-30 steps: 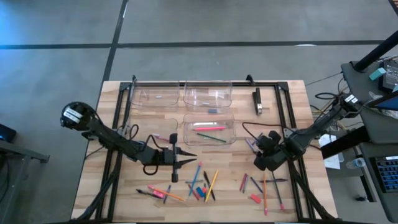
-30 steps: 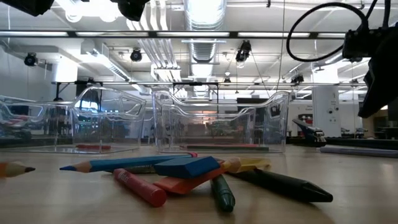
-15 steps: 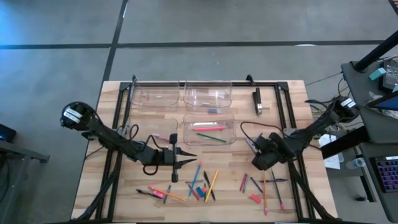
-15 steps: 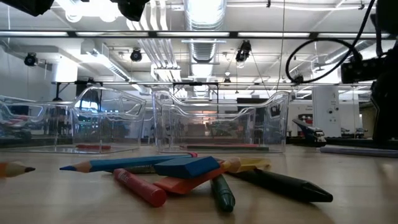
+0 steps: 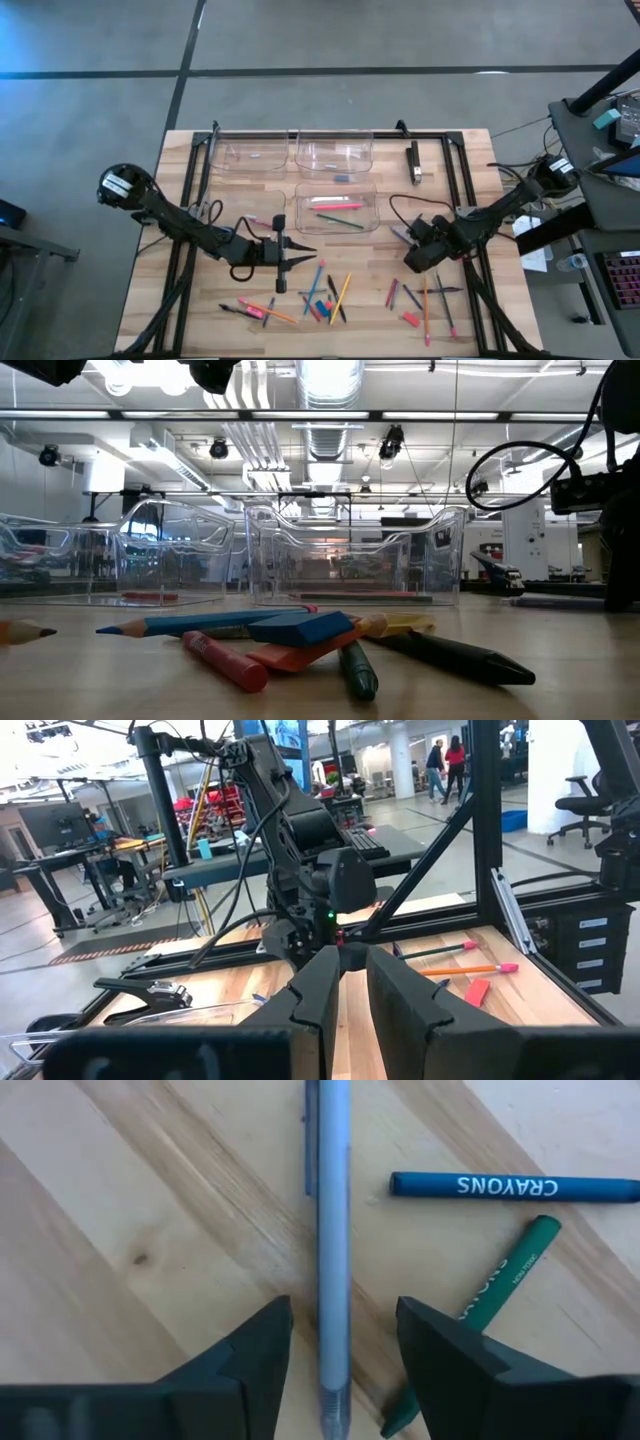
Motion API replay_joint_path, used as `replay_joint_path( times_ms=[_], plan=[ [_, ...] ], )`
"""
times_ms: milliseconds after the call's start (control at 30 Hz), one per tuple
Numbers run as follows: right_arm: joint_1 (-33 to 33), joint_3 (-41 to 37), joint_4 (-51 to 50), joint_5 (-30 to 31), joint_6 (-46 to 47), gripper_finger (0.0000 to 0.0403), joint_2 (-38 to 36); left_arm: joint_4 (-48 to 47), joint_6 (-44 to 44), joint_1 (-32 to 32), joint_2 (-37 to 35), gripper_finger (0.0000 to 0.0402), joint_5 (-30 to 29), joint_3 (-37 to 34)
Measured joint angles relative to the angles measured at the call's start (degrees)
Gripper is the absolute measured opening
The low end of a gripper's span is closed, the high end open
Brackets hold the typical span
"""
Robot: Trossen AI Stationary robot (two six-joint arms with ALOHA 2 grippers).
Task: Sort crayons/erasers/pens/pencils in bins
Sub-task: Put the blue ball pen into the top left transparent bin
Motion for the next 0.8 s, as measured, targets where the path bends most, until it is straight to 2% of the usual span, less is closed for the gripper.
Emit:
replay_joint_path(
  times_ms=[167,567,800],
  plan=[
    [0.0,-0.8,0.4,-0.4,-0.5,0.0154,0.1,0.0,0.0,0.0,0.0,0.0042,0.0,0.0],
    [0.0,-0.8,0.0,-2.2,-1.6,0.0032,-0.5,-0.3,0.0,0.0,0.0,0.0042,0.0,0.0],
    [0.1,2.8,-1.0,-3.1,-4.6,0.0020,-2.5,-1.2,-0.6,0.0,0.0,0.0042,0.0,0.2]
  ],
)
